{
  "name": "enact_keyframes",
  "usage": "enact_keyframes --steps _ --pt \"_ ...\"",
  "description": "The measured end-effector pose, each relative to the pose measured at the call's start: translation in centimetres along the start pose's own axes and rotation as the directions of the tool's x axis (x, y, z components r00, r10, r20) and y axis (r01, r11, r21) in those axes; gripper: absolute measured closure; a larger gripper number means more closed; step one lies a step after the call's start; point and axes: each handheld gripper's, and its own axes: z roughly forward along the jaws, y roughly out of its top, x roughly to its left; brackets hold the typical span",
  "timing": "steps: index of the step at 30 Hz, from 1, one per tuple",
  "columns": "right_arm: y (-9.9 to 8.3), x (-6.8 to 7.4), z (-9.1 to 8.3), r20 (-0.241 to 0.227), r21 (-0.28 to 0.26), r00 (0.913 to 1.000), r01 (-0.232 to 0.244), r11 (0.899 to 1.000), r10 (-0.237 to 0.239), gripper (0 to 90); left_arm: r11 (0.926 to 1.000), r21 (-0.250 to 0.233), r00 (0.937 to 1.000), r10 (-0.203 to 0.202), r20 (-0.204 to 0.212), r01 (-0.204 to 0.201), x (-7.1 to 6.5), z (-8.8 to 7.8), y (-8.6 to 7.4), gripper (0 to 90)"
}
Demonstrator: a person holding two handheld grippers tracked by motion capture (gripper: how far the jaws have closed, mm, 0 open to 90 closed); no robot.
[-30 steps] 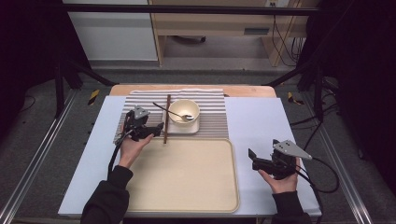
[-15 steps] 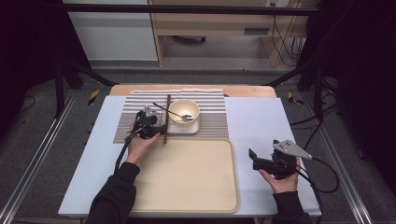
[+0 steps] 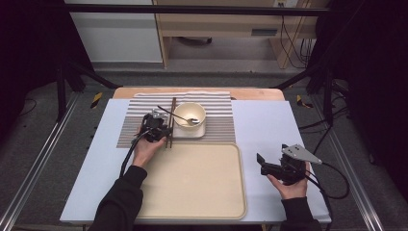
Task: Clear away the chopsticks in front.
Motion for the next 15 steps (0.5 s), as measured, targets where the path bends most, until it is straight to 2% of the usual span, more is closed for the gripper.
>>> enact_keyframes --steps 2,7,15 --pt "-0.01 0.0 0.01 0.0 0.0 1.0 0.001 1.0 -0.001 5.4 1.0 0.002 1.0 -0.008 -0.004 0.008 0.12 -0.11 0.01 77.6" --pt "-0.01 0.03 0.01 -0.002 0.001 1.0 0.0 1.0 0.0 5.6 0.9992 -0.008 0.9992 -0.039 0.003 0.039 0.29 -0.15 -0.02 81.0" --pt "-0.04 0.07 0.08 -0.003 0.007 1.0 0.001 1.0 -0.001 5.8 0.9997 0.002 0.9997 -0.024 0.001 0.024 0.16 -0.47 -0.02 84.2"
